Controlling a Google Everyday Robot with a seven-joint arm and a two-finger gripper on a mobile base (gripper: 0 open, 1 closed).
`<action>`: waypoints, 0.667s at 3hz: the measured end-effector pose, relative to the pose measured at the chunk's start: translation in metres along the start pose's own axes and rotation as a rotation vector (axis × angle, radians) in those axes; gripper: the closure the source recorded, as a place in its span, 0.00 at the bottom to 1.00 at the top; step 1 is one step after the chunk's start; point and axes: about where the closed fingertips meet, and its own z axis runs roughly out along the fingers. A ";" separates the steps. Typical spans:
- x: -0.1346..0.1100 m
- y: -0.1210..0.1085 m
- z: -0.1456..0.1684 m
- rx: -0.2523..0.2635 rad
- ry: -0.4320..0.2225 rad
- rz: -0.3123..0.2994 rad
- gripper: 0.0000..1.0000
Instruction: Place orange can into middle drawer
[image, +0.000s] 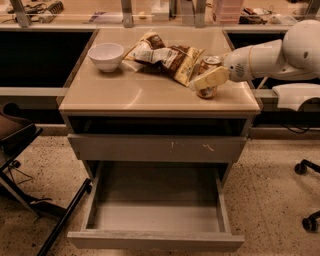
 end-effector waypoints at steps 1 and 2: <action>0.000 0.000 0.001 -0.002 -0.001 0.003 0.00; 0.000 0.000 0.001 -0.002 0.000 0.003 0.19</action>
Offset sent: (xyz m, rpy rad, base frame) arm 0.0002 0.0008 -0.0006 0.0022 0.0023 0.0004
